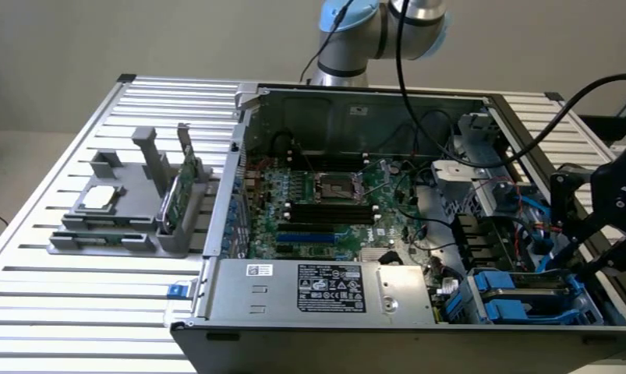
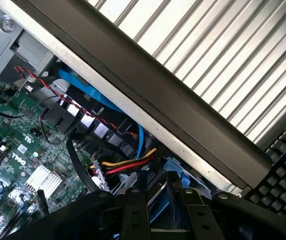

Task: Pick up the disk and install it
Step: 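Insert the first disk wire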

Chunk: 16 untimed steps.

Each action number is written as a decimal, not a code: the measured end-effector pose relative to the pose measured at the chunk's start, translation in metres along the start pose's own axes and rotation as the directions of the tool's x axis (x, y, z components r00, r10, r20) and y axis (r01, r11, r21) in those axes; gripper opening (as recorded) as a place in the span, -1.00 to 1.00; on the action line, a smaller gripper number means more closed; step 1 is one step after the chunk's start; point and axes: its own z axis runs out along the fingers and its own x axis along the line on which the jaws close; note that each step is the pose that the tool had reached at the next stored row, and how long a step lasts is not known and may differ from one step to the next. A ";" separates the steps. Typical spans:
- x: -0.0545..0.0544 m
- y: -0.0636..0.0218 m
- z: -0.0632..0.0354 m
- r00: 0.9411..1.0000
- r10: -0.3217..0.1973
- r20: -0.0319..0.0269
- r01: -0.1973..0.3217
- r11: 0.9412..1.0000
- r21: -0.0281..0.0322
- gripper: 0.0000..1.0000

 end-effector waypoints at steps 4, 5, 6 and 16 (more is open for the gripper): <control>-0.001 -0.0006 0.0000 1.000 0.005 -0.003 -0.005 1.000 -0.001 -0.23; -0.001 -0.0007 0.0000 1.000 0.006 -0.003 -0.006 1.000 -0.002 -0.23; -0.001 -0.0009 0.0001 1.000 0.008 -0.004 -0.008 1.000 -0.002 -0.23; -0.002 -0.0015 0.0013 0.998 0.060 -0.008 -0.060 0.998 -0.004 -0.41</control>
